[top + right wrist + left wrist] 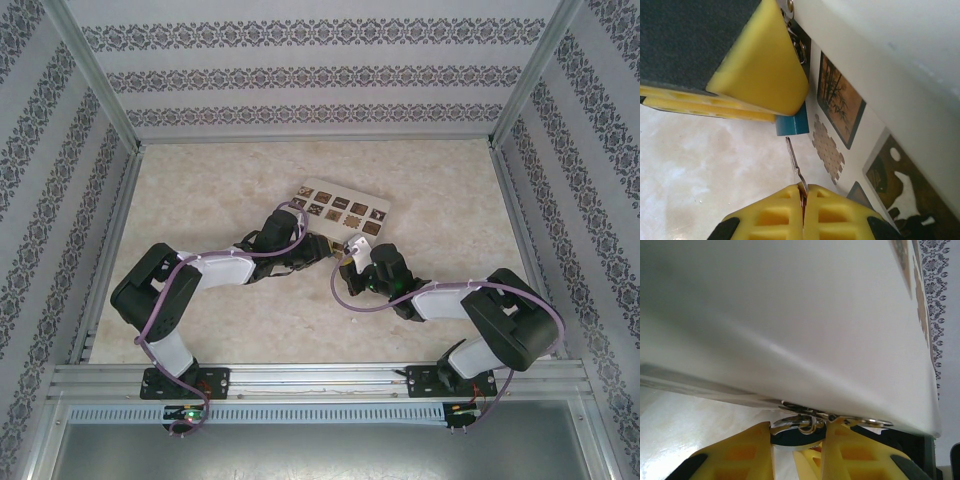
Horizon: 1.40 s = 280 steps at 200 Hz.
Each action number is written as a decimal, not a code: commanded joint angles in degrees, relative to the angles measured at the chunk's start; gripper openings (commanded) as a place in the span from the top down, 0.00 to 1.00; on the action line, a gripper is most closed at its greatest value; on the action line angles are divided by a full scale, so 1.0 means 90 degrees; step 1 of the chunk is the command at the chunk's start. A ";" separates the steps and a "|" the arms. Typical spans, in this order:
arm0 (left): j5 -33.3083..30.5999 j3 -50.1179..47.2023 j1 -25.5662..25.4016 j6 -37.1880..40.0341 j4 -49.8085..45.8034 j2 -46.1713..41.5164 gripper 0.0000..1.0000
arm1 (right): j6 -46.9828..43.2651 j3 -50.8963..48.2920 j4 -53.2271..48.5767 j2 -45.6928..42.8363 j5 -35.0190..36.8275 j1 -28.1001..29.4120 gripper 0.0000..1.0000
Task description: Unlock the padlock with the key
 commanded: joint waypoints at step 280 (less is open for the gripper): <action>0.0262 0.0093 -0.0002 -0.0214 0.0244 -0.0315 0.77 | 0.0093 0.0364 0.1258 0.0372 -0.0322 -0.0114 1.00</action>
